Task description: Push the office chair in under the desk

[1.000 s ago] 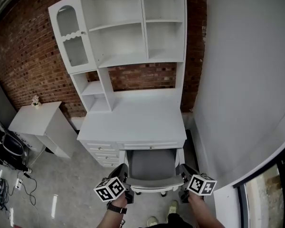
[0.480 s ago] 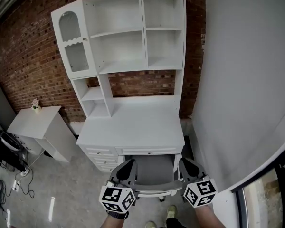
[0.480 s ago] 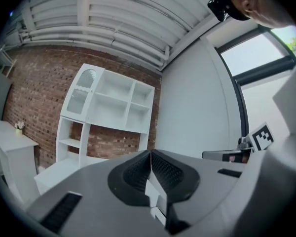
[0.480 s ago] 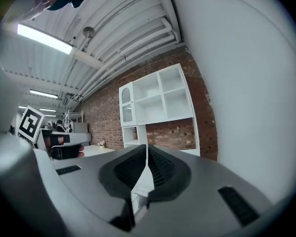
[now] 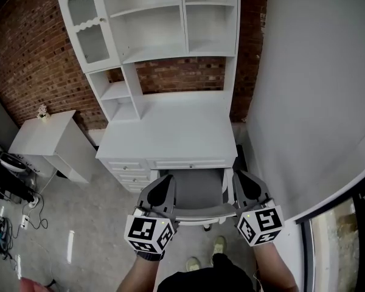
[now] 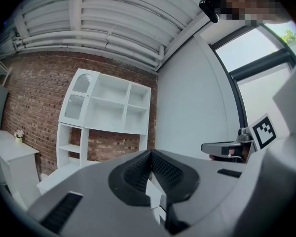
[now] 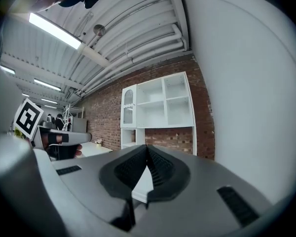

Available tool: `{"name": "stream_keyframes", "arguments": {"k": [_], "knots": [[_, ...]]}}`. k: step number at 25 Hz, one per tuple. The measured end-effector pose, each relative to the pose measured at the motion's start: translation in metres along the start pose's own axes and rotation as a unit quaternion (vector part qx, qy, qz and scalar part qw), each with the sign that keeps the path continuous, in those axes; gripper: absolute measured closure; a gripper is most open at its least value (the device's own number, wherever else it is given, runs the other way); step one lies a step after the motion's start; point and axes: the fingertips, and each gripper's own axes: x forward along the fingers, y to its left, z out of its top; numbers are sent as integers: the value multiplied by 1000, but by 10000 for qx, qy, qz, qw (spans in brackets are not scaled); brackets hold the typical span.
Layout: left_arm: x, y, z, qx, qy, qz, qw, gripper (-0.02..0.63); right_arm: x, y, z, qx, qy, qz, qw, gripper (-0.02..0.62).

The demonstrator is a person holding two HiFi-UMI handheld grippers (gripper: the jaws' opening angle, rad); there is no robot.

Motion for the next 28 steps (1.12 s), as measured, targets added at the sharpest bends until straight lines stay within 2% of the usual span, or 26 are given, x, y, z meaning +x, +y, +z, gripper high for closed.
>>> {"name": "stream_keyframes", "arguments": {"k": [4,28], "knots": [[-5,5,-15,1,130,102,9999,600,-3,0,-15,76,138,-10,9999,591],[-2,10,-21,-28,249,181,9995,600,0,-10,-29,34,303,-33,9995,592]]}}
